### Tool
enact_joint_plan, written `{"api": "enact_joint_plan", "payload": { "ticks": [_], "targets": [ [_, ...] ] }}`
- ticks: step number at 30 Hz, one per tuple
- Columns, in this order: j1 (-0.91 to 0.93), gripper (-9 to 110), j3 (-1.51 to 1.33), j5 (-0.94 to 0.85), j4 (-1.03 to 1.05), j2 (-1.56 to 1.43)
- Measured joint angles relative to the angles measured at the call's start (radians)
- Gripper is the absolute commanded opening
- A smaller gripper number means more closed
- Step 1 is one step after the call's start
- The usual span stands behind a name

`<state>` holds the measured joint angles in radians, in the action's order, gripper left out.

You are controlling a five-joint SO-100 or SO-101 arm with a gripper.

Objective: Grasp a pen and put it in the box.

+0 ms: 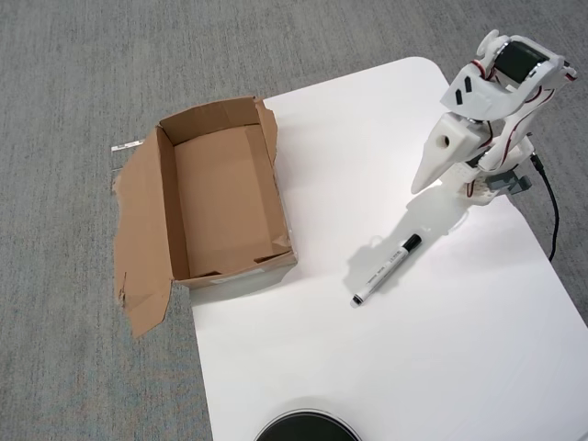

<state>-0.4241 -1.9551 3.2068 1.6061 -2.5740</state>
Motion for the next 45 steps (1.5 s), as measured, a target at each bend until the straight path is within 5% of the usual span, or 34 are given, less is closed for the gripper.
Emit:
{"api": "enact_joint_plan", "payload": {
  "ticks": [18, 27, 45],
  "targets": [
    [0.006, 1, 0.003, -0.008, 0.003, 0.0],
    [0.012, 1, 0.006, -0.328, 0.006, -0.002],
    [0.0, 1, 0.006, -0.365, 0.006, -0.002]
  ]
}}
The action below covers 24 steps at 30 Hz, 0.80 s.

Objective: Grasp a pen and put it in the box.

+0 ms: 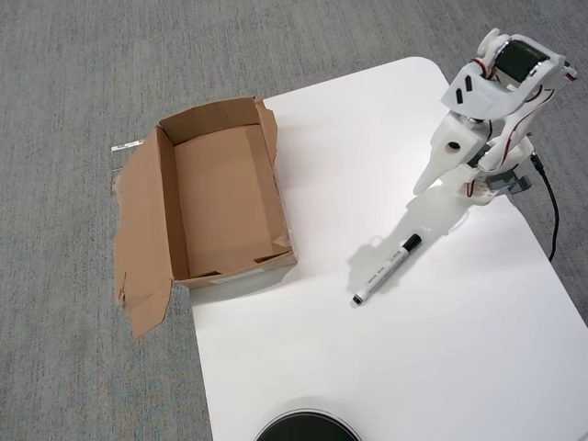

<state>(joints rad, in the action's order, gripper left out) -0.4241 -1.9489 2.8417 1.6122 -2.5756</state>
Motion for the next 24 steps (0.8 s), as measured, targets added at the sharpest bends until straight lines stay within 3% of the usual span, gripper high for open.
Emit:
{"api": "enact_joint_plan", "payload": {
  "ticks": [17, 24],
  "targets": [
    [-0.077, 1, -0.087, -0.067, 0.0, 0.006],
    [-0.098, 1, -0.161, -0.307, -0.009, 0.043]
  ]
}}
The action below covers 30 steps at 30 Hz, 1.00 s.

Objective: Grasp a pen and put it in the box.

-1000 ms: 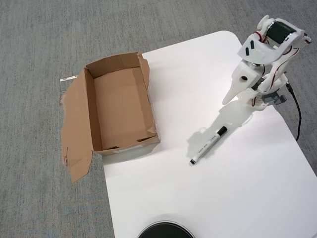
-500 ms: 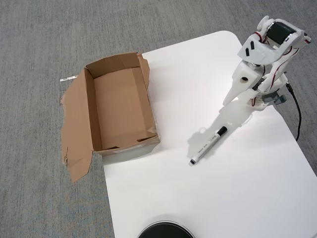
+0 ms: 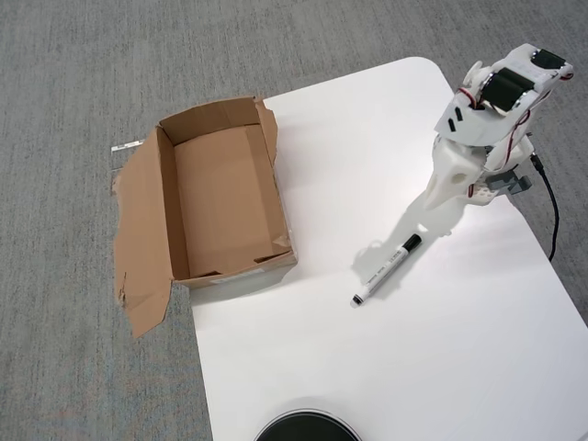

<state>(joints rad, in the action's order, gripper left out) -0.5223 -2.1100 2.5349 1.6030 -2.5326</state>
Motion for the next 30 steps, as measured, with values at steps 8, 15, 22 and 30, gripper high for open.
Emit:
{"api": "enact_joint_plan", "payload": {
  "ticks": [8, 15, 22, 30],
  "targets": [
    [-0.005, 1, 0.002, -0.6, -0.135, 0.23],
    [-0.009, 1, 0.0, -0.87, -0.488, 0.382],
    [-0.006, 1, -0.008, -0.908, -0.589, 0.43],
    [-0.008, 1, -0.014, -0.91, -0.595, 0.448]
  ]
}}
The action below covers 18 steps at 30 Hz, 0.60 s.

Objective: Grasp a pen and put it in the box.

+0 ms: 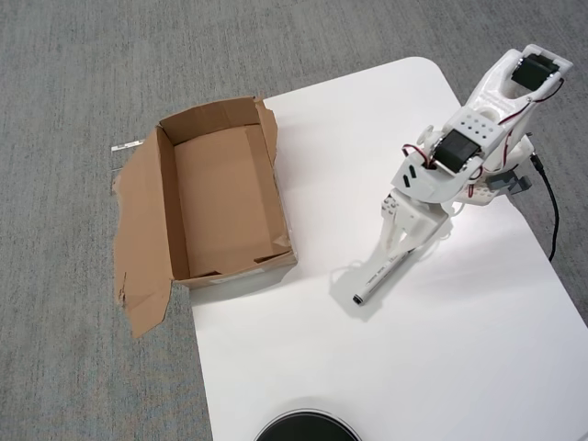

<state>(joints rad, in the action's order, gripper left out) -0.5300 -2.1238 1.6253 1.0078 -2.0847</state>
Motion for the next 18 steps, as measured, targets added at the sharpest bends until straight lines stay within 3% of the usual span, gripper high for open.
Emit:
{"api": "enact_joint_plan", "payload": {
  "ticks": [18],
  "targets": [
    [-0.051, 1, -0.008, 0.0, 0.0, 0.12]
  ]
}}
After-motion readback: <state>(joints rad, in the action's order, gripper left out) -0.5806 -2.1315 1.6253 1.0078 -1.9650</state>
